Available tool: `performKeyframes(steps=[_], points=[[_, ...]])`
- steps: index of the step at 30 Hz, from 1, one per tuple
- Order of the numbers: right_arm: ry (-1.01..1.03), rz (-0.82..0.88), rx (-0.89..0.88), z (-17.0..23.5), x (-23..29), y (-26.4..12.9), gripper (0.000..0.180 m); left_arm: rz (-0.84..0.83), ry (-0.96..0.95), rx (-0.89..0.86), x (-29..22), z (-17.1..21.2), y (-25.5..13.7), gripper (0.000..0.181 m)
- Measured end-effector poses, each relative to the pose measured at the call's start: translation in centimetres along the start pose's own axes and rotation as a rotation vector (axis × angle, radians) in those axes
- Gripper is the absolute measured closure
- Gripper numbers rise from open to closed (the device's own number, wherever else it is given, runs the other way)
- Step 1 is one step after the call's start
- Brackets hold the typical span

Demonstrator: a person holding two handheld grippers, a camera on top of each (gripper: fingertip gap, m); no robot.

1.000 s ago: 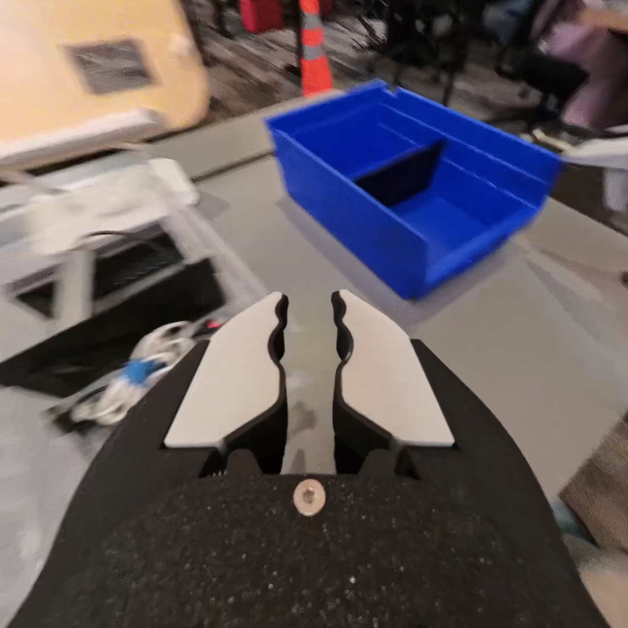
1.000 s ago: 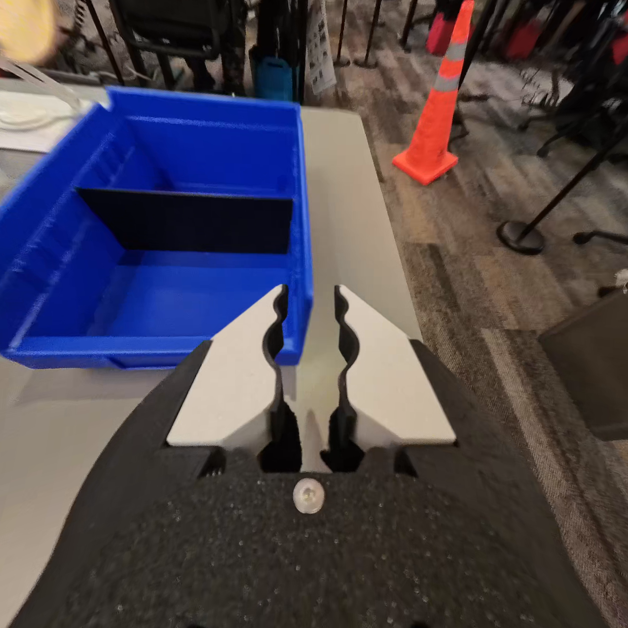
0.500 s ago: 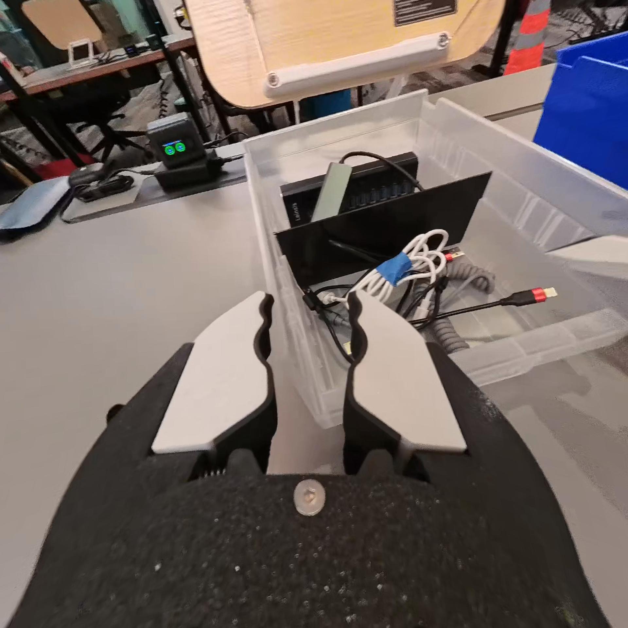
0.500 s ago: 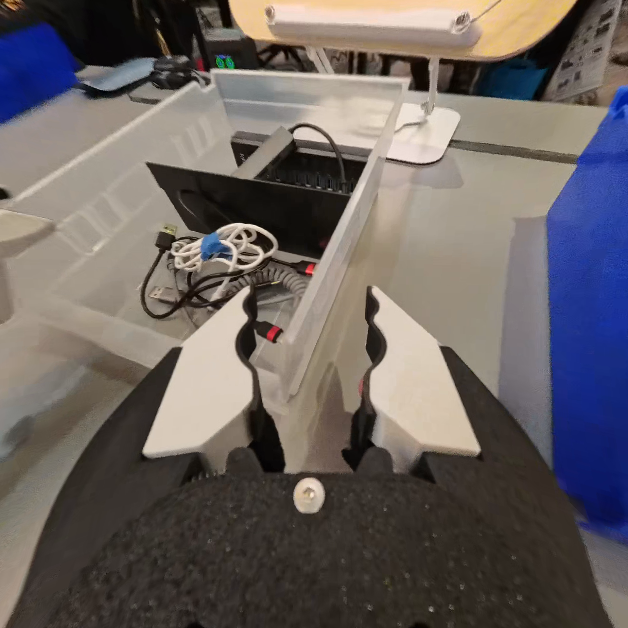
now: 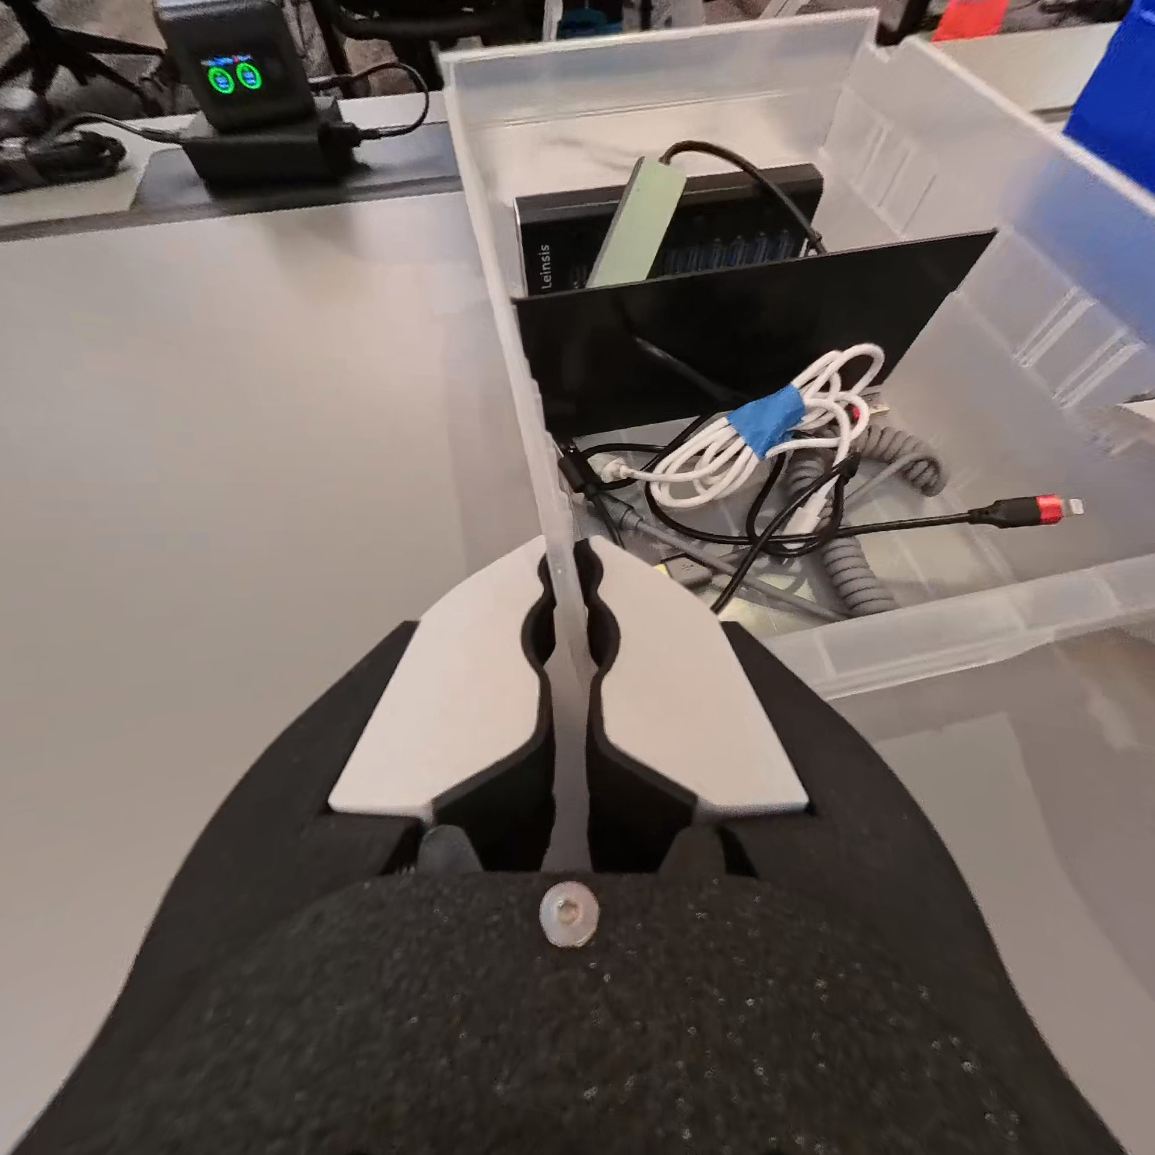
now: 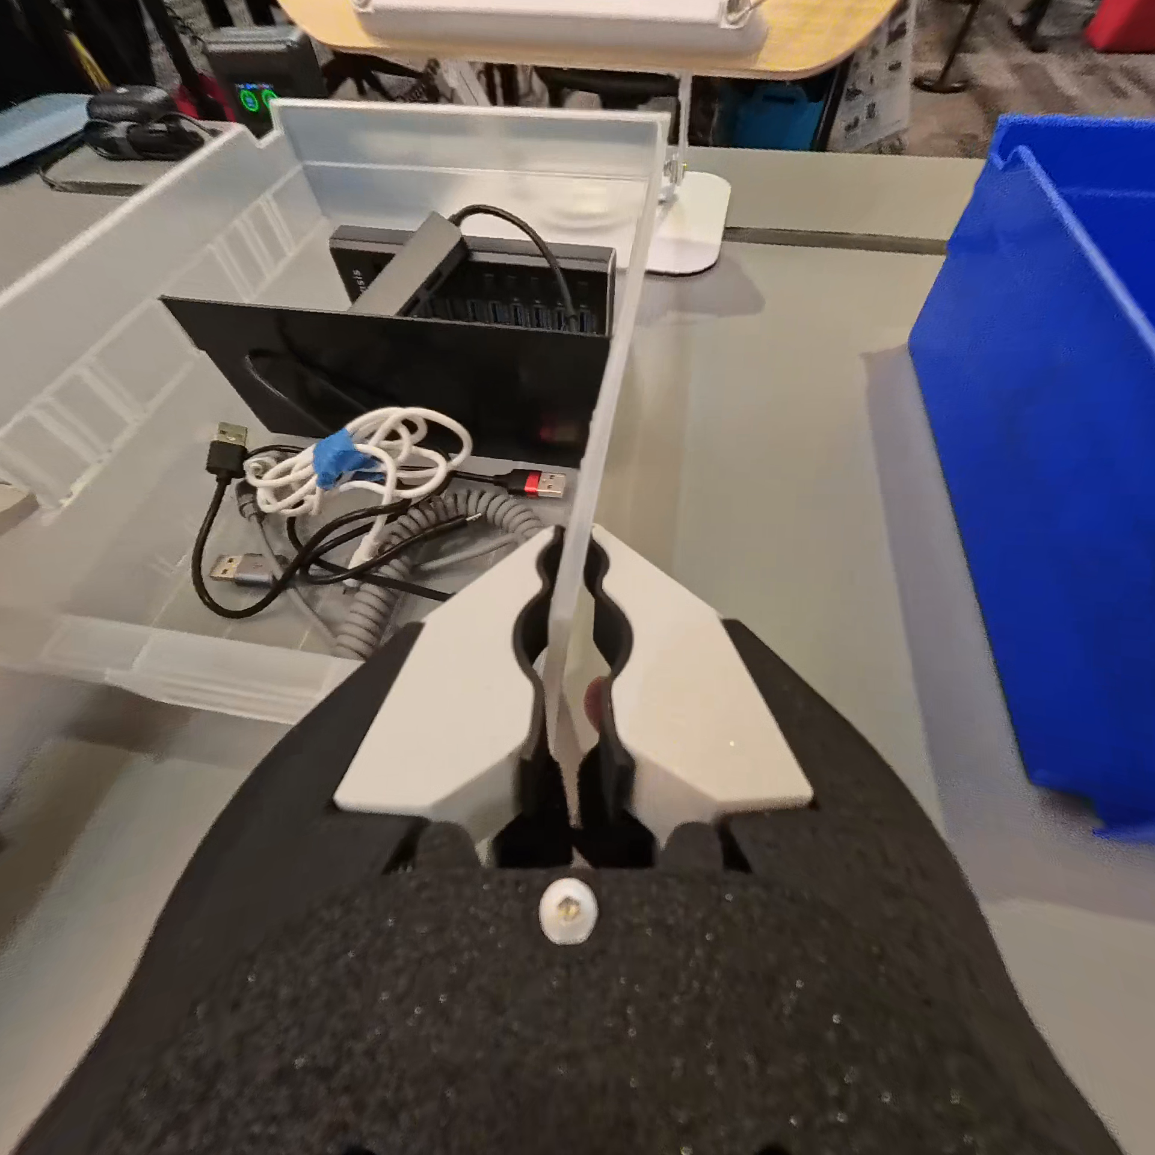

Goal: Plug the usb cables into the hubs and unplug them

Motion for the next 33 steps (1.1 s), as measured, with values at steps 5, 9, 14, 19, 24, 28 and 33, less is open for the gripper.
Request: performKeyframes(steps=[5,9,14,19,24,28,33], points=[[0.016,0.031,-0.055,-1.7,5.5,-2.3,0.173,-0.033,0.041,-0.027,5.2,-0.6,-2.7,0.177],[-0.045,0.003,-0.127,-3.8,13.8,-2.1,0.173,-0.050,0.027,-0.122,12.9,-0.7,-6.3,0.177],[-0.066,-0.049,-0.113,-4.5,22.9,-1.1,0.173,-0.034,0.026,-0.175,21.3,0.0,-9.5,0.177],[-0.059,-0.029,-0.027,-2.7,25.8,0.9,0.174,-0.055,-0.087,-0.112,24.3,2.0,-8.7,0.177],[0.005,-0.279,-0.047,-2.1,26.6,-0.6,0.158,-0.096,-0.216,-0.179,25.7,2.3,-9.0,0.177],[-0.062,-0.512,-0.085,-2.1,25.6,-4.9,0.148,-0.132,-0.205,-0.191,26.2,2.4,-9.5,0.172],[-0.181,-0.580,-0.059,-0.3,16.3,-8.1,0.136,-0.164,-0.200,-0.210,25.9,2.3,-10.3,0.169]])
Point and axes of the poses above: each gripper's, where its closed fingertips meet, y out along the fingers, z out of its underside, x = y × z across the jaws, the point moved 5 cm from there along -y, back along the fingers, and after that the axes turned 14 degrees about z, right-handed, at the moved point
